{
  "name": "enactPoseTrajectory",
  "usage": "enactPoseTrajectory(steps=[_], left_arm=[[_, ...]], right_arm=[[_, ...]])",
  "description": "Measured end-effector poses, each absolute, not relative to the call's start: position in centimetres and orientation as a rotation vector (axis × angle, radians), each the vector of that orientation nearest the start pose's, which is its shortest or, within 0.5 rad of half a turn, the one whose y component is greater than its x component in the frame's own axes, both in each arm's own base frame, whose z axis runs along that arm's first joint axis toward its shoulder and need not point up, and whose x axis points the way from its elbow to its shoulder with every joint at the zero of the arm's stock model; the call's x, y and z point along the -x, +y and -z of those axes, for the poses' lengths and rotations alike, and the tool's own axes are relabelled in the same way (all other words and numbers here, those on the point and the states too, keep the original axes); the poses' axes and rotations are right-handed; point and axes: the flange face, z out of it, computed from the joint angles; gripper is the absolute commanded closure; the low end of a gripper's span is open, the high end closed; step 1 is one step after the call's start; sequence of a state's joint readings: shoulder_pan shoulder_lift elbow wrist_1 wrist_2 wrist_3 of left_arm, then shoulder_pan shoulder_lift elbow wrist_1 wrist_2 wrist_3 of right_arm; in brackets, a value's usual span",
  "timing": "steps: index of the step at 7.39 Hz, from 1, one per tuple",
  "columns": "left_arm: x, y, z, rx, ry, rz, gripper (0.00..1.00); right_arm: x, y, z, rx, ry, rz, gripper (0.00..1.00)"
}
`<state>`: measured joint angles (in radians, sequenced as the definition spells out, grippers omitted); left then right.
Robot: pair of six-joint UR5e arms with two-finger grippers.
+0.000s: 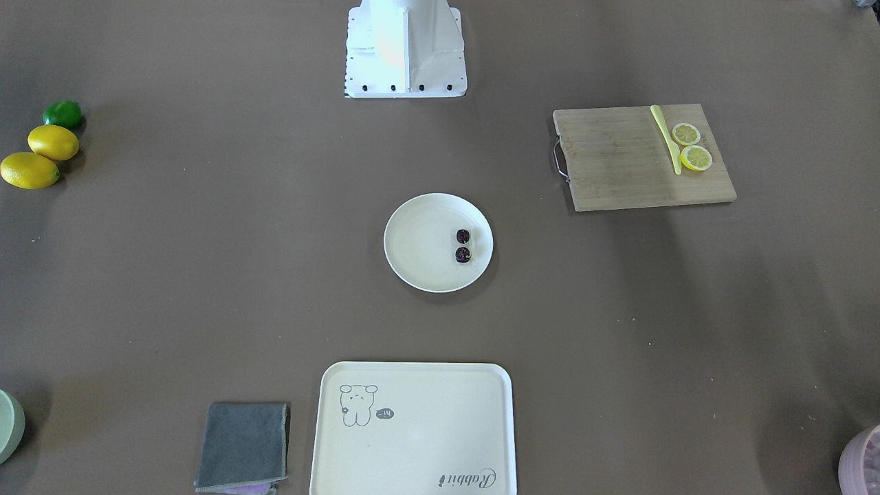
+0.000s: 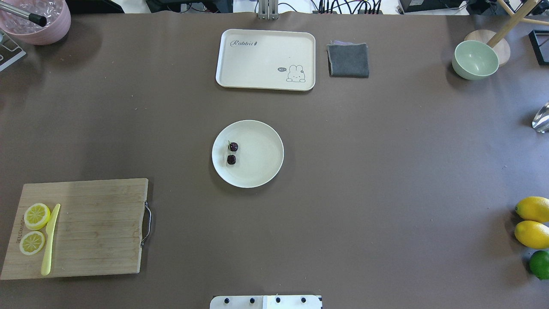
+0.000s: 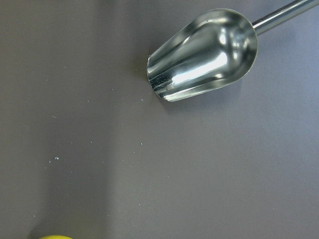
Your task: Place red cherry on plate
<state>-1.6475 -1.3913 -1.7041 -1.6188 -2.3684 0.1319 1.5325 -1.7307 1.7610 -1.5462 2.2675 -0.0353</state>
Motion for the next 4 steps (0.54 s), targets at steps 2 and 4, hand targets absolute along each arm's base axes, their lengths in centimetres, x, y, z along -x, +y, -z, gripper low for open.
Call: enactPoseTrajectory(steps=[2,4], left_arm=[[9.36,-40.99,-66.75,-0.086,0.794,-0.053,0.02],[9.37,-40.99,-66.75,-0.086,0.793,-0.053,0.02]], right_arm=[[-5.26,-43.01,-64.09,-0.051,-0.702,0.090,0.00],[-5.24,-42.99,-64.10,-0.050,-0.704,0.089,0.00]])
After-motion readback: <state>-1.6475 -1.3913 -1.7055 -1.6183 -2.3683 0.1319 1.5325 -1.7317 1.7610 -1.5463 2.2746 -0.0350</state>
